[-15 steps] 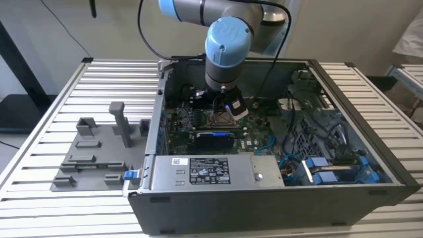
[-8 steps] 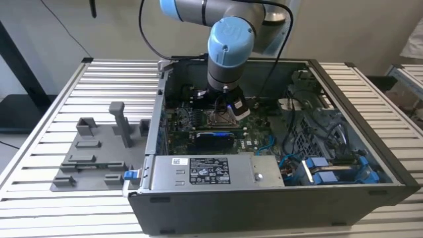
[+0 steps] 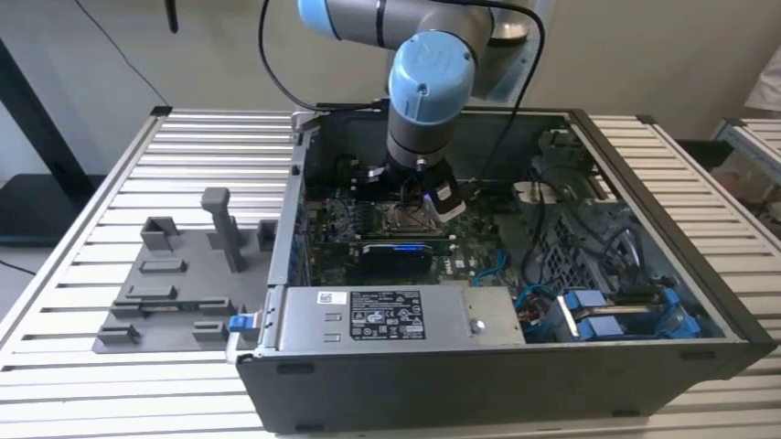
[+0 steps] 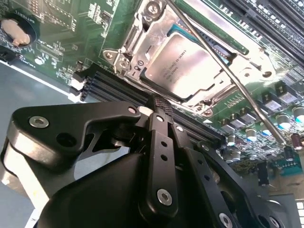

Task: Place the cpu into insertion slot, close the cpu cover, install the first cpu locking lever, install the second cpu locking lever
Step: 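Install the first cpu locking lever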

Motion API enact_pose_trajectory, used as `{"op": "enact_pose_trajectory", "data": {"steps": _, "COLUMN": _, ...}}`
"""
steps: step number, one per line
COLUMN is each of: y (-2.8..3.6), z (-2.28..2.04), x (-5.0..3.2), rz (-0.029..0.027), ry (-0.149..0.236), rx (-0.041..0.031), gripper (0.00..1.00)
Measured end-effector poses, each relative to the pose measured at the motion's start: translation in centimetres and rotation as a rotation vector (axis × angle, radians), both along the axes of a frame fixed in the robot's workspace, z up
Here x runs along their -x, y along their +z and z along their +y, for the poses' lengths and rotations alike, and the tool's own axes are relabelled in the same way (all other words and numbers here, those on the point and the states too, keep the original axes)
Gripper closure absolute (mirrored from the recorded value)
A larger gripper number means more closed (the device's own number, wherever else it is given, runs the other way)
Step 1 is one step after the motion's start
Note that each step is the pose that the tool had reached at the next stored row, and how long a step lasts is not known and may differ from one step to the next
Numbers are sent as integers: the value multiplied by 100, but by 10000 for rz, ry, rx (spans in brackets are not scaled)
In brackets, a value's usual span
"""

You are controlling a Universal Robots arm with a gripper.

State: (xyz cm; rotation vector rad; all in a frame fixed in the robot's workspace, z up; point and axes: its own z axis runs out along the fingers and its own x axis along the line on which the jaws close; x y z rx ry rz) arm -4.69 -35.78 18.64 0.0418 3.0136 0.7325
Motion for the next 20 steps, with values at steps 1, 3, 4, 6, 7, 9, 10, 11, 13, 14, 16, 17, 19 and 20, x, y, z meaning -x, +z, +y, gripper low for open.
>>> {"op": "enact_pose_trajectory", "data": {"steps": 1, "y": 0, "z": -1, "x": -5, "rz": 2, "ry": 0, "rx": -4, "gripper": 89}}
{"op": "enact_pose_trajectory", "data": {"steps": 3, "y": 1, "z": -5, "x": -12, "rz": 9, "ry": 0, "rx": -11, "gripper": 89}}
{"op": "enact_pose_trajectory", "data": {"steps": 4, "y": 1, "z": -7, "x": -16, "rz": 13, "ry": 0, "rx": -13, "gripper": 89}}
{"op": "enact_pose_trajectory", "data": {"steps": 6, "y": 1, "z": -9, "x": -24, "rz": 18, "ry": -1, "rx": -14, "gripper": 89}}
{"op": "enact_pose_trajectory", "data": {"steps": 7, "y": 2, "z": -11, "x": -31, "rz": 22, "ry": 0, "rx": -14, "gripper": 89}}
{"op": "enact_pose_trajectory", "data": {"steps": 9, "y": 1, "z": -13, "x": -53, "rz": 31, "ry": -1, "rx": -18, "gripper": 89}}
{"op": "enact_pose_trajectory", "data": {"steps": 10, "y": 1, "z": -14, "x": -64, "rz": 33, "ry": 0, "rx": -19, "gripper": 89}}
{"op": "enact_pose_trajectory", "data": {"steps": 11, "y": 2, "z": -14, "x": -73, "rz": 34, "ry": -1, "rx": -17, "gripper": 89}}
{"op": "enact_pose_trajectory", "data": {"steps": 13, "y": 2, "z": -14, "x": -92, "rz": 35, "ry": -1, "rx": -20, "gripper": 89}}
{"op": "enact_pose_trajectory", "data": {"steps": 14, "y": 2, "z": -14, "x": -103, "rz": 34, "ry": 0, "rx": -21, "gripper": 89}}
{"op": "enact_pose_trajectory", "data": {"steps": 16, "y": 1, "z": -14, "x": -116, "rz": 34, "ry": 0, "rx": -22, "gripper": 89}}
{"op": "enact_pose_trajectory", "data": {"steps": 17, "y": 1, "z": -14, "x": -122, "rz": 34, "ry": -1, "rx": -22, "gripper": 89}}
{"op": "enact_pose_trajectory", "data": {"steps": 19, "y": 0, "z": -14, "x": -130, "rz": 35, "ry": 0, "rx": -22, "gripper": 89}}
{"op": "enact_pose_trajectory", "data": {"steps": 20, "y": -2, "z": -12, "x": -133, "rz": 34, "ry": 1, "rx": -22, "gripper": 89}}
